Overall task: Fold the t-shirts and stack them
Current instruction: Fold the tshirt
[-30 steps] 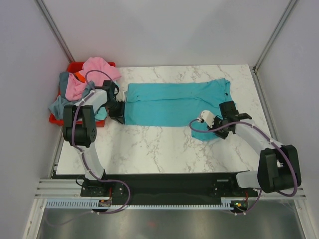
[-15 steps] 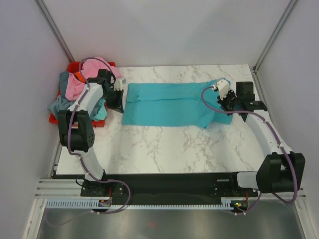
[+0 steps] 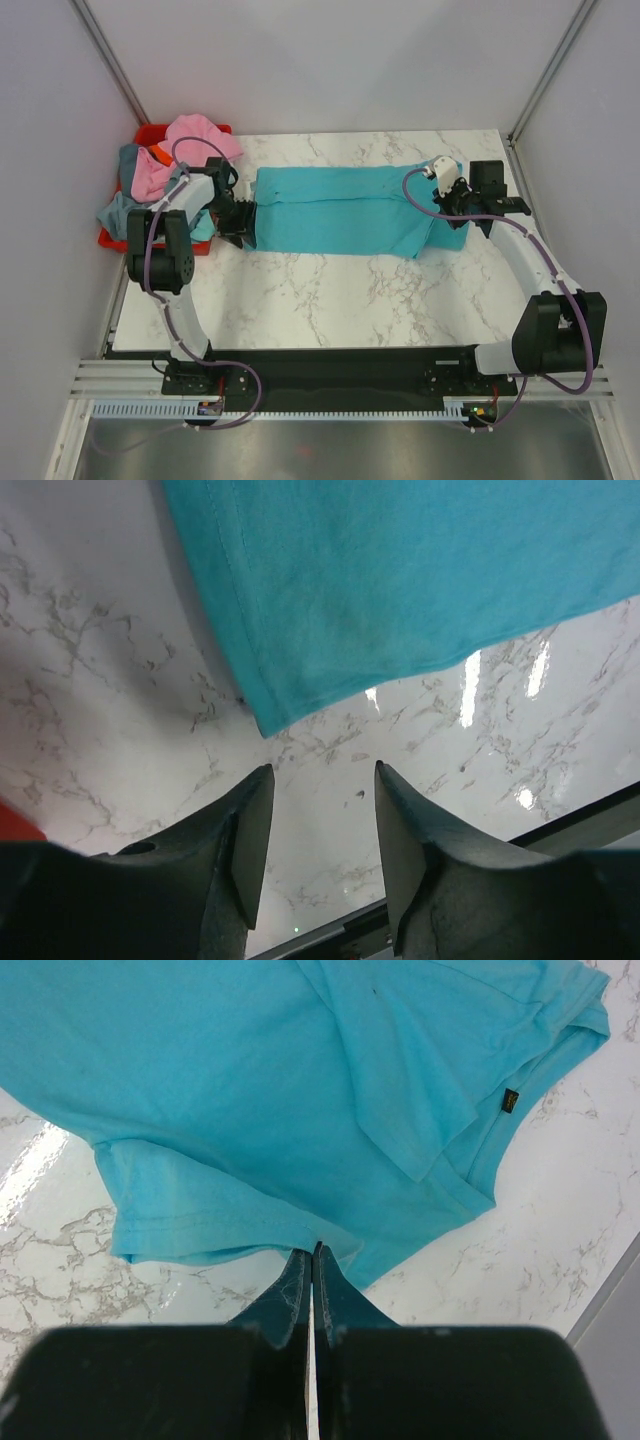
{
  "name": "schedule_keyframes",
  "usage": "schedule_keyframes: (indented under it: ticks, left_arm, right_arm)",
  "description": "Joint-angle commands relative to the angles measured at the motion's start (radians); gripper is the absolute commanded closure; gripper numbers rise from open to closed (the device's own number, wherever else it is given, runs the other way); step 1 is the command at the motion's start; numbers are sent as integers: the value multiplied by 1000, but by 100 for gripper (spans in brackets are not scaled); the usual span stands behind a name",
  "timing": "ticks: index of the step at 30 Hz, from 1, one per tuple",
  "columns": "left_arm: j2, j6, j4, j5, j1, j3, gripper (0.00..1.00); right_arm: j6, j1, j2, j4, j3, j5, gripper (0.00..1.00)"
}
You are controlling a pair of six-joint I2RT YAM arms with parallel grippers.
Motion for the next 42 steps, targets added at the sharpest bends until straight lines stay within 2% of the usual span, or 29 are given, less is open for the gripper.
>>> schedule_keyframes:
  ticks: [1,9,15,29,30,32,33,34,42]
  left_arm:
    - [47,-41,30,50,8,39,47]
    - [119,-41,22,31,8,116,47]
    - [121,-39,22,24,8,96,53]
    - [90,-38,22,-2,11,30,54]
    - [98,-38,25,-13,11,31,66]
    - [106,-39,34,-30,11,33,81]
    - [107,-41,34,-30,11,36,95]
    - [107,-42,36,-28,11,40,98]
    - [26,-33,22,-21,11,59,98]
  right_arm:
    - [14,-4,7,28,47,-20,100]
    - [13,-4,13,28,46,-12,100]
    - [11,-9,18,28,41,-11,100]
    - [16,-15,22,34,21,-17,100]
    - [17,-15,22,37,20,-17,100]
    - [16,-15,19,37,20,-17,100]
    - [14,-13,16,37,20,-15,100]
    - [13,-15,16,36,18,-14,100]
    - [30,-26,-2,40,26,-6,100]
